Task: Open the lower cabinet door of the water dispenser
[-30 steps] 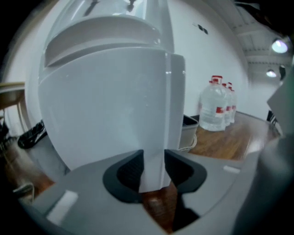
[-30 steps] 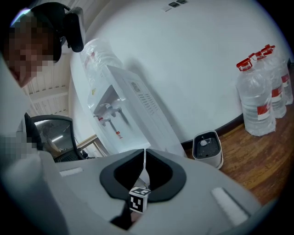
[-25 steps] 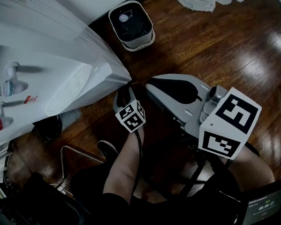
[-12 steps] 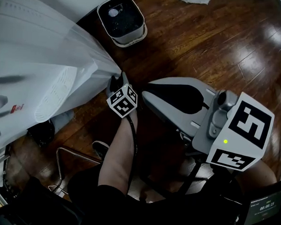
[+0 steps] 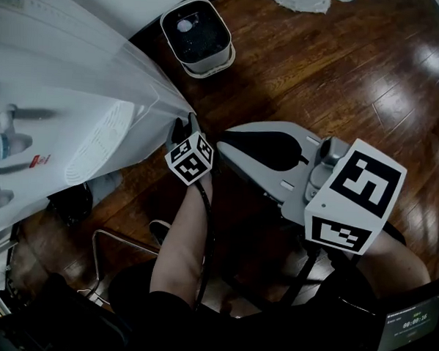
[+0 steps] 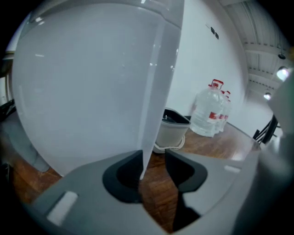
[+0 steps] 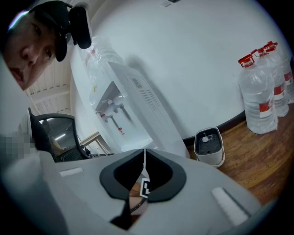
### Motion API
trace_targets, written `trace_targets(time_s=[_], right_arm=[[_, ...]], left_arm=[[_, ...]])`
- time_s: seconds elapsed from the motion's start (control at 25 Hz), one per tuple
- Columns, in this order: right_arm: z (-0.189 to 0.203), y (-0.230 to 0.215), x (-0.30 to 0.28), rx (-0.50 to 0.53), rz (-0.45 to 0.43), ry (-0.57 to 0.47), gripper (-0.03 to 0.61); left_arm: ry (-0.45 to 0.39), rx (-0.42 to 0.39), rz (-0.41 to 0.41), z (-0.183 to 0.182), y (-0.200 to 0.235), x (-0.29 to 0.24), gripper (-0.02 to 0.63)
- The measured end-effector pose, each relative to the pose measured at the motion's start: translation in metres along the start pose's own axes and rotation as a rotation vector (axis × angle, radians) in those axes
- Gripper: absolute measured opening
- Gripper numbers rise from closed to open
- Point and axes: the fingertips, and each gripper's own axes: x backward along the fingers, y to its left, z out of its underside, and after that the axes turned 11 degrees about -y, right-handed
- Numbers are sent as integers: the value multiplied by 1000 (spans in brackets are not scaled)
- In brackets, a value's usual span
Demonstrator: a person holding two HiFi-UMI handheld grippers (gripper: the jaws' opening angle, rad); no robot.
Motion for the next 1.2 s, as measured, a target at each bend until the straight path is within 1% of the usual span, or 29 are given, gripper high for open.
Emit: trace_targets(time_s=[0.12, 0.24, 0.32, 0.4, 0.48, 0.6, 0.68, 0.72, 0.76, 0.84, 0.96, 1.04, 1.12, 1.2], right_arm=[[1, -5, -7, 49, 45, -4, 15], [6, -8, -13, 82, 101, -8, 15], [10, -7, -15, 100, 140, -13, 15], [11, -7, -15, 122, 176, -31, 15], [7, -9, -16, 143, 206, -64, 15], [7, -2, -17, 180, 235, -101, 15], [16, 11, -16, 233, 239, -110, 16], [23, 19, -14, 253, 237, -112, 17], [31, 26, -11, 258, 233, -115, 16], [47, 37, -3, 220, 227, -125, 17], [61, 56, 9, 127, 206, -155, 17], [63, 69, 14, 96, 194, -199, 17], [63, 82, 18, 79, 185, -246, 17], [63, 93, 19, 103, 173, -272, 17]], left_arm=[[-9, 31, 27, -11, -5, 35, 172], [-23, 36, 82, -30, -14, 79, 172], [-21, 38, 126, -47, -21, 108, 172], [-38, 38, 173, -75, -27, 136, 172], [-102, 35, 215, -117, -27, 166, 172], [-227, 31, 255, -183, -16, 216, 172], [-311, 20, 275, -214, -6, 249, 172], [-348, 7, 283, -224, -2, 262, 172], [-377, -11, 291, -229, -1, 272, 172], [-406, -44, 303, -228, -2, 286, 172], [-408, -31, 318, -220, -7, 301, 172], [-425, -33, 342, -222, -16, 313, 171], [-438, -64, 369, -226, -26, 326, 170], [-441, -79, 398, -227, -35, 336, 170]])
